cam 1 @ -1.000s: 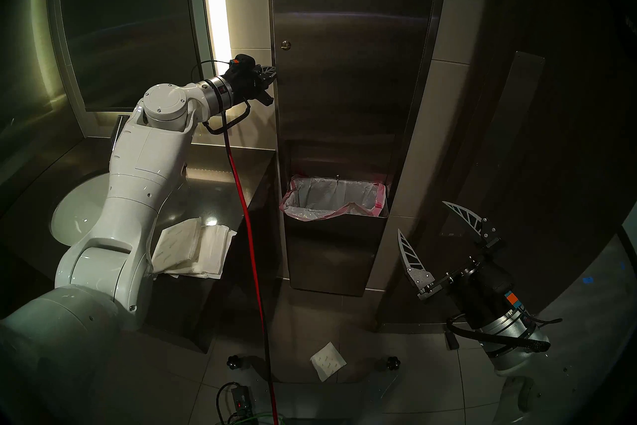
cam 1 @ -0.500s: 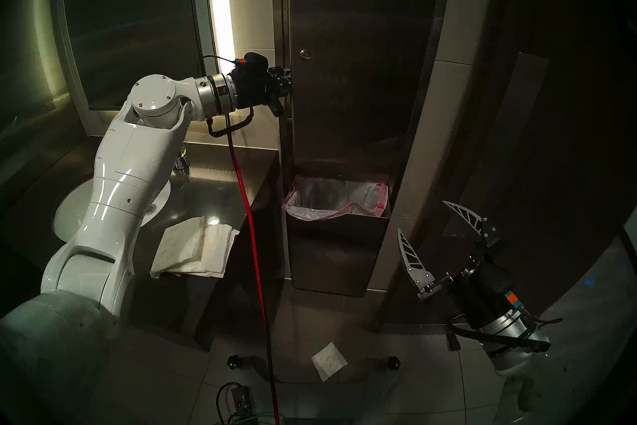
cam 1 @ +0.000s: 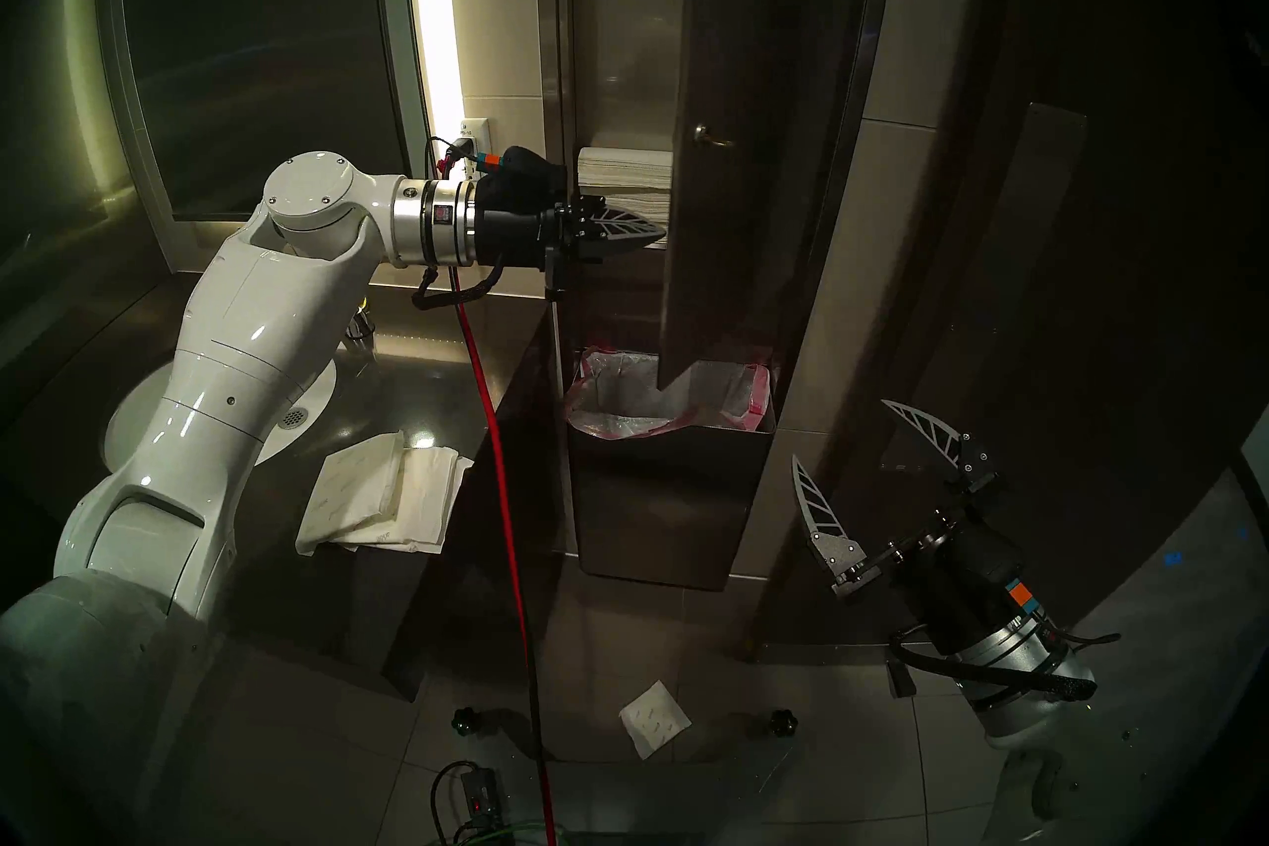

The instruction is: Twist key and open towel dispenser

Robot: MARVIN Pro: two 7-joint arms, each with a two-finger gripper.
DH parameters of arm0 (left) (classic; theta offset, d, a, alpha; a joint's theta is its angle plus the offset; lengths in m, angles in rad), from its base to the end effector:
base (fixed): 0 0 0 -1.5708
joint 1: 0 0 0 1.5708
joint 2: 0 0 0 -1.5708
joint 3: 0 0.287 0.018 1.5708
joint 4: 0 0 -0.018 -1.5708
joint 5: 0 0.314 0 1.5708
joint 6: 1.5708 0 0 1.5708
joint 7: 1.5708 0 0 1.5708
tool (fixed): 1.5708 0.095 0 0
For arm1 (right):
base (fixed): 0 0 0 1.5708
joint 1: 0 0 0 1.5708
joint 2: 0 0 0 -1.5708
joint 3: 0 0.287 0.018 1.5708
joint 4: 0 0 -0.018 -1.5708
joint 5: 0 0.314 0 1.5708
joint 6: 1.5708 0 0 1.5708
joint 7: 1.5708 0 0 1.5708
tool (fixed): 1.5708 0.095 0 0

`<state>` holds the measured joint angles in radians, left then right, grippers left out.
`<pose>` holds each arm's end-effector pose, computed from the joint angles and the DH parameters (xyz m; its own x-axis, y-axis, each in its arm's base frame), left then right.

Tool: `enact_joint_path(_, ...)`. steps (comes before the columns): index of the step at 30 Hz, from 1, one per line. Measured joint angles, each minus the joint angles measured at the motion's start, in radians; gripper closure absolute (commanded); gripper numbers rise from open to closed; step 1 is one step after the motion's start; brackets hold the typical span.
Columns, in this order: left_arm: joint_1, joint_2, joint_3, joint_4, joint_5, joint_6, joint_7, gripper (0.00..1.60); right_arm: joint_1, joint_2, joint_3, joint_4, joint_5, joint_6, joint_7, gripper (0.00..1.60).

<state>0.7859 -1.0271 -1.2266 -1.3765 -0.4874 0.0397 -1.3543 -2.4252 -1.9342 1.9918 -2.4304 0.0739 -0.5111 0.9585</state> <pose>0.4836 0.0016 -0.0561 -0.4034 -0.1276 0.9061 -0.9112 -0.0352 -0.4106 0.1553 -0.0271 -0.2000 -0.3731 0.2486 0.8938 0.3319 -0.8639 0.3789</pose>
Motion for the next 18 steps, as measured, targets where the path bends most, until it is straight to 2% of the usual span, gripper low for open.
enact_joint_path(2, -0.007, 0.004, -0.005, 0.021, -0.002, 0.002, -0.018, 1.60, 0.000, 0.000, 0.000, 0.000, 0.000, 0.000, 0.000, 0.00)
enact_joint_path(5, -0.008, 0.005, -0.012, 0.029, 0.012, 0.006, 0.007, 1.60, 0.000, 0.001, 0.000, 0.000, 0.000, 0.000, 0.000, 0.00)
enact_joint_path(12, -0.005, -0.032, -0.069, 0.062, 0.141, 0.046, 0.147, 1.60, 0.000, 0.001, 0.000, 0.000, 0.000, 0.001, 0.000, 0.00)
enact_joint_path(18, 0.020, -0.061, -0.118, 0.095, 0.200, 0.098, 0.250, 1.60, 0.000, 0.001, 0.000, 0.000, 0.000, 0.000, 0.000, 0.00)
